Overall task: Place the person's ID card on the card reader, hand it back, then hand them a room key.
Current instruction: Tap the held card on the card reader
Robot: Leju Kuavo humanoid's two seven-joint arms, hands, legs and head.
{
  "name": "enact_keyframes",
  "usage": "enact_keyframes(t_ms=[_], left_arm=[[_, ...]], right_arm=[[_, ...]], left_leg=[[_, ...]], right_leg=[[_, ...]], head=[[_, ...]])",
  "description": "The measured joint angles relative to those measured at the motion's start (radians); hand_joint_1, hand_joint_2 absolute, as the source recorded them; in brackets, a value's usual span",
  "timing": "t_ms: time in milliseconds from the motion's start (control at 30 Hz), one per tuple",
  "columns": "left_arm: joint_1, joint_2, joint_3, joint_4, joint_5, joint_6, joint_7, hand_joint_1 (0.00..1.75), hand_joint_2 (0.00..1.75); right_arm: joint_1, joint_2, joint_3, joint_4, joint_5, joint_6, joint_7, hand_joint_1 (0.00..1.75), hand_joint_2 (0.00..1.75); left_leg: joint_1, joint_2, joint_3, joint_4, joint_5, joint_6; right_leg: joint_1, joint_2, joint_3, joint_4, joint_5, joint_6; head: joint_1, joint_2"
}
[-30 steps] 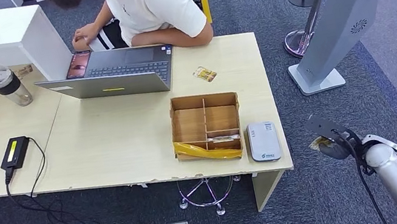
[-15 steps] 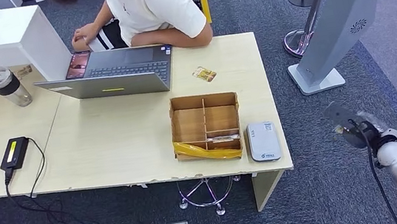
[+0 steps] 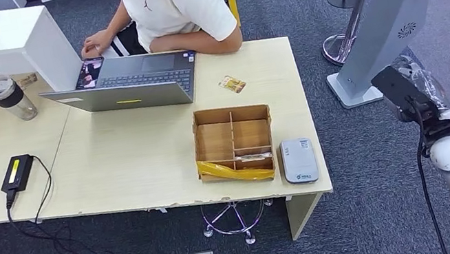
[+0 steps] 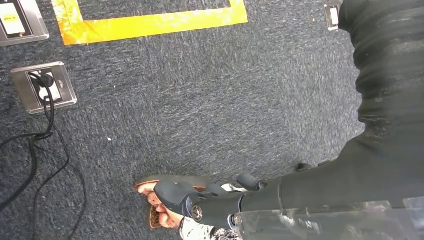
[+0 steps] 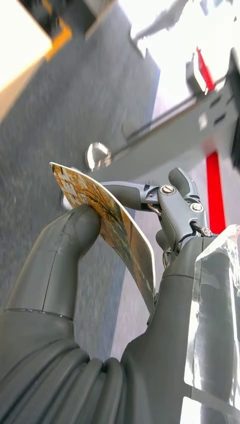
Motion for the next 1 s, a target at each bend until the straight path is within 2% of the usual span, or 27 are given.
enact_keyframes(t_ms=[167, 367, 533, 700, 1000], left_arm=[[-0.013, -0.009, 0.000, 0.000, -0.012, 0.000, 0.000, 0.00, 1.75], [-0.034, -0.021, 0.000, -0.001, -0.033, 0.000, 0.008, 0.00, 1.75], [-0.052, -0.034, 0.000, -0.003, -0.051, 0.003, 0.025, 0.00, 1.75], [-0.057, -0.041, 0.000, -0.003, -0.068, 0.004, 0.034, 0.00, 1.75], [-0.062, -0.046, 0.004, -0.003, -0.086, 0.005, 0.043, 0.00, 1.75]], right_arm=[[-0.002, 0.058, 0.015, -0.050, 0.009, 0.022, -0.014, 1.75, 1.75], [-0.015, 0.154, 0.084, -0.045, 0.018, 0.044, -0.030, 1.75, 1.75], [-0.039, 0.225, 0.139, 0.030, 0.006, -0.004, -0.029, 1.75, 1.75], [-0.054, 0.262, 0.159, 0.144, -0.035, -0.103, -0.030, 1.75, 1.75], [-0.053, 0.284, 0.170, 0.268, -0.074, -0.196, -0.030, 1.75, 1.75]], left_leg=[[0.000, 0.000, 0.000, 0.000, 0.000, 0.000], [0.001, 0.000, 0.000, 0.000, 0.000, 0.000], [0.001, 0.000, 0.000, 0.000, 0.000, -0.001], [0.001, 0.000, 0.000, 0.000, 0.000, -0.001], [0.001, 0.000, 0.000, 0.000, 0.000, -0.001]], right_leg=[[0.000, 0.000, 0.000, 0.000, 0.000, 0.000], [0.001, 0.000, 0.000, 0.000, 0.000, 0.000], [0.001, 0.000, 0.000, 0.000, 0.000, 0.000], [0.001, 0.000, 0.000, 0.000, 0.000, 0.000], [0.001, 0.001, -0.001, 0.000, 0.000, 0.000]], head=[[0.000, 0.000], [0.000, 0.000], [0.000, 0.000], [0.000, 0.000], [0.000, 0.000]])
